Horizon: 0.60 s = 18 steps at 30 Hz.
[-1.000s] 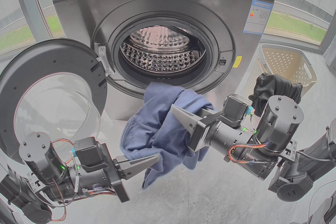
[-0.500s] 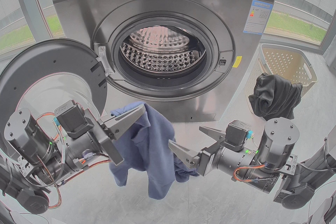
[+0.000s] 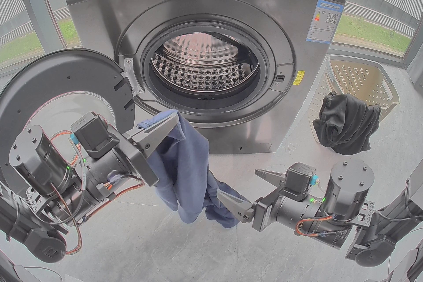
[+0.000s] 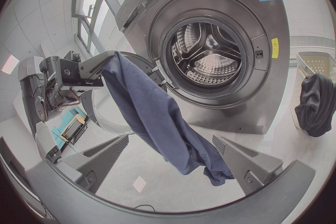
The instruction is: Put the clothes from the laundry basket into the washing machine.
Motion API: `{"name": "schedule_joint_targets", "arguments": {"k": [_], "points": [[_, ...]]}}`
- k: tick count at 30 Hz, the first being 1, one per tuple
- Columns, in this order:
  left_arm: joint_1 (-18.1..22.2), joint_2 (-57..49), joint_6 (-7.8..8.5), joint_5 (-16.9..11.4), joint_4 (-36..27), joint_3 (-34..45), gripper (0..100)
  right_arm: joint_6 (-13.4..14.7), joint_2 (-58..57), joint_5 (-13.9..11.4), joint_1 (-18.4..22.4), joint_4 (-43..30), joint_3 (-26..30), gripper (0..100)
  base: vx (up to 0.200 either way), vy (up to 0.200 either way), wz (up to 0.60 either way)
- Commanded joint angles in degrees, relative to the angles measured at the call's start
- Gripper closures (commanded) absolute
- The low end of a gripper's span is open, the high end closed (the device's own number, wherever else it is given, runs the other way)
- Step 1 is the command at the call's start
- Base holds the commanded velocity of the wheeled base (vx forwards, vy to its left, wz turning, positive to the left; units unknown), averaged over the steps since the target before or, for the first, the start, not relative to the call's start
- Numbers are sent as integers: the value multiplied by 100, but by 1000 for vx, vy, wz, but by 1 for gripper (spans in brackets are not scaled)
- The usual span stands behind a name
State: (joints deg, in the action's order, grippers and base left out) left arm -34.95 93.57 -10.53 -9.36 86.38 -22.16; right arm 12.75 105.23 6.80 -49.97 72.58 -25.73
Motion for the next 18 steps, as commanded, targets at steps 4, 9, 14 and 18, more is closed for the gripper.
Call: {"name": "schedule_joint_targets", "arguments": {"k": [4,9,14,18], "points": [[50,-6,-10,57,1,-174,100,8,349,-47,-241,274,-204,0,0,0,0],[50,12,-10,207,1,-262,100,52,674,-83,-523,450,-547,0,0,0,0],[50,20,-10,233,1,-289,100,105,1087,-153,-698,546,-889,0,0,0,0],[59,20,-10,242,-7,-280,100,201,1334,-162,-804,538,-1294,0,0,0,0]]}}
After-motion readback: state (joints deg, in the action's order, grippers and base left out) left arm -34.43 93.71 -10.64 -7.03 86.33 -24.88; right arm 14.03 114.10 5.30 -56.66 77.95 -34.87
